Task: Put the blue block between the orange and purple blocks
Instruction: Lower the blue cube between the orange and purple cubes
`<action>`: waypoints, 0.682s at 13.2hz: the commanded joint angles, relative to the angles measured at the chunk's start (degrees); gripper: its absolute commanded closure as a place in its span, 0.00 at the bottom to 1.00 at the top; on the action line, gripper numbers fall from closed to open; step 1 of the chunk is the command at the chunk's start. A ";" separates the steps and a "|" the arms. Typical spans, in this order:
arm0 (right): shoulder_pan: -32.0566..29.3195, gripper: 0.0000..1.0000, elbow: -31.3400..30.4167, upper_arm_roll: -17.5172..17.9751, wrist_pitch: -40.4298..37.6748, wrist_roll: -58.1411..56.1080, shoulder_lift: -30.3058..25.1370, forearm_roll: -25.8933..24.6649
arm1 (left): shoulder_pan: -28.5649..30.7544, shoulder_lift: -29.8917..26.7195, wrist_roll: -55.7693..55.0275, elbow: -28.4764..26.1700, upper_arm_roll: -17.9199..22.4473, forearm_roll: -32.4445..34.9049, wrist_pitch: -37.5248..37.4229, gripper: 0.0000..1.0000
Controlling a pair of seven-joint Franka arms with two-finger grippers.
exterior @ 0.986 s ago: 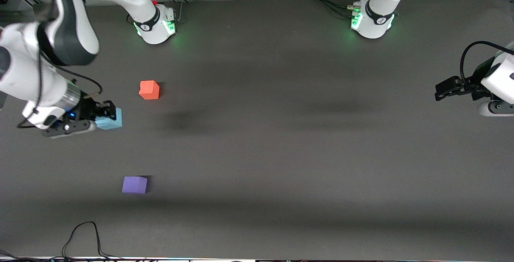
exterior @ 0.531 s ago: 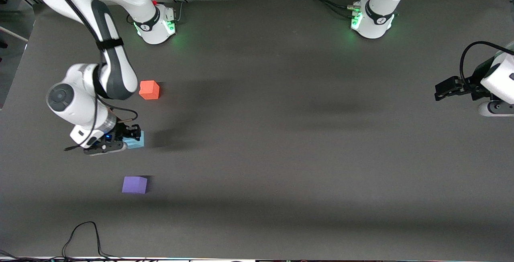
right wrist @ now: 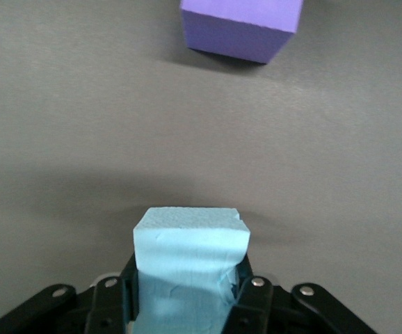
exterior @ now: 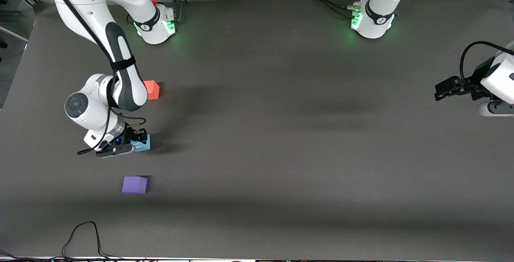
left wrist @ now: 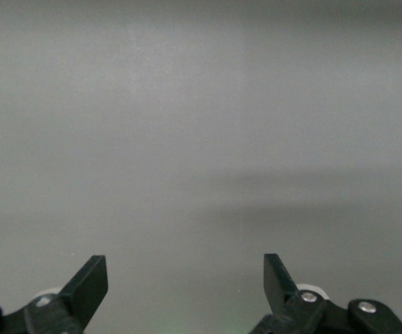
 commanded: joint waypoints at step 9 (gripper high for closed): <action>0.91 0.00 -0.83 -0.14 -4.07 -1.52 -6.33 1.80 | -0.69 -0.81 -0.16 -0.68 0.42 0.26 0.88 0.00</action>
